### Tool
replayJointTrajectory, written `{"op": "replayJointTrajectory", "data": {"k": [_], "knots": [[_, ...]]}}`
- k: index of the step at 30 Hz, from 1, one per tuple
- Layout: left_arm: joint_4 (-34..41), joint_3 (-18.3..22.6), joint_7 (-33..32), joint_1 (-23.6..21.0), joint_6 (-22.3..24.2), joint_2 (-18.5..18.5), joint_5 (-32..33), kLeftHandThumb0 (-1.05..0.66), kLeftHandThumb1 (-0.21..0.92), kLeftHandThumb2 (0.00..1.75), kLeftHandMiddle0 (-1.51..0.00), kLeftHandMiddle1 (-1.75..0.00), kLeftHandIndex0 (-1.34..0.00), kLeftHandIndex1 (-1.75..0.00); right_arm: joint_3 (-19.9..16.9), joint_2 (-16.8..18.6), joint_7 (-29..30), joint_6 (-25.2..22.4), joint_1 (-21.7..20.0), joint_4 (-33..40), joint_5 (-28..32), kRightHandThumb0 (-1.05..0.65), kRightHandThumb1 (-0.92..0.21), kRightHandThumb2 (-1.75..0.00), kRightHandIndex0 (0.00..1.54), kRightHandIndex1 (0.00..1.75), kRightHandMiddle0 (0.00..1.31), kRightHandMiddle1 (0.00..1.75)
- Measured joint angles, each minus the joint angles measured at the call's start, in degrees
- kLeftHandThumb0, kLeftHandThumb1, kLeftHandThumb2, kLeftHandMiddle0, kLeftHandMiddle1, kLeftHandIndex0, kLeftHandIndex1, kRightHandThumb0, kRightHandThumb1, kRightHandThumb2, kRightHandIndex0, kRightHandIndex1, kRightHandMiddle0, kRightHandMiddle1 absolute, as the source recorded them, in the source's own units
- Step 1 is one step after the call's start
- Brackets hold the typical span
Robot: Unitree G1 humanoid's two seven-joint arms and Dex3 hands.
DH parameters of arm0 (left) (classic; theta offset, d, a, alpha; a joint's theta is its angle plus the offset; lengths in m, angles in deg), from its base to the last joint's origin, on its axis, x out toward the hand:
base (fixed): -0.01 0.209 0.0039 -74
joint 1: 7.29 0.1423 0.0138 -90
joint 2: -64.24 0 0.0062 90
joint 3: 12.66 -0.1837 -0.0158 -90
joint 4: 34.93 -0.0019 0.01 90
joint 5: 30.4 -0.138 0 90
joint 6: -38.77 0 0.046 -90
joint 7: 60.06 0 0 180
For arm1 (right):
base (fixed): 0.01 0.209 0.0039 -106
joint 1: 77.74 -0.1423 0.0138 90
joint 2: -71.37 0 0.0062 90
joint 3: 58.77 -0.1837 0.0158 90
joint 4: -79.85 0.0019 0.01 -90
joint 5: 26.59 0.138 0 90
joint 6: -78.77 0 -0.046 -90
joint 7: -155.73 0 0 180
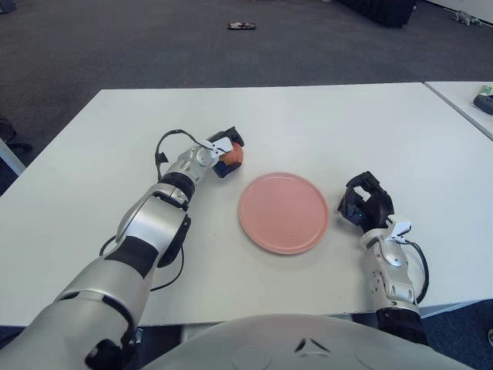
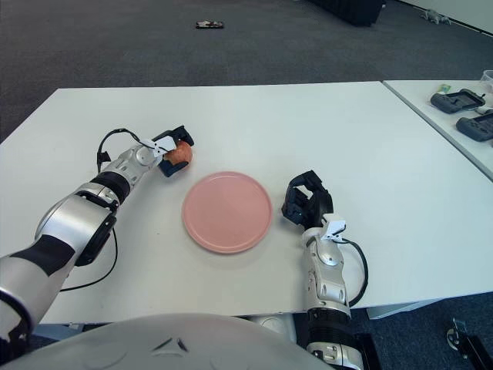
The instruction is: Put the apple into the plate.
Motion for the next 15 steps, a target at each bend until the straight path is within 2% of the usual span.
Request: {"op": "replayJointTrajectory", "data": {"k": [4, 10, 15], "knots": [[0.4, 1.3, 0.7, 0.4, -1.7, 0.1, 1.4, -0.57, 0.09, 1.6, -1.4, -1.75, -0.8, -1.75, 0.0, 0.0, -0.4, 1.2, 0.0, -0.5, 0.0, -0.44, -0.45, -1.16, 0.94, 1.75, 0.51, 1.75], [2.8, 3.5, 1.7, 1.0, -5.2, 0.1, 3.7, -0.57, 0.09, 1.6, -1.4, -1.75, -0.8, -1.75, 0.0, 0.0, -0.2, 0.4, -0.1, -0.2, 0.0, -0.44, -0.45, -1.16, 0.94, 1.75, 0.5, 1.75], [9.4, 4.9, 3.0, 2.7, -8.4, 0.0, 5.8, -0.57, 0.09, 1.6, -1.41, -1.75, -0.8, -1.75, 0.0, 0.0, -0.2, 0.0, -0.1, 0.0, 0.0, -0.44, -0.45, -1.16, 0.95, 1.75, 0.5, 1.75]]}}
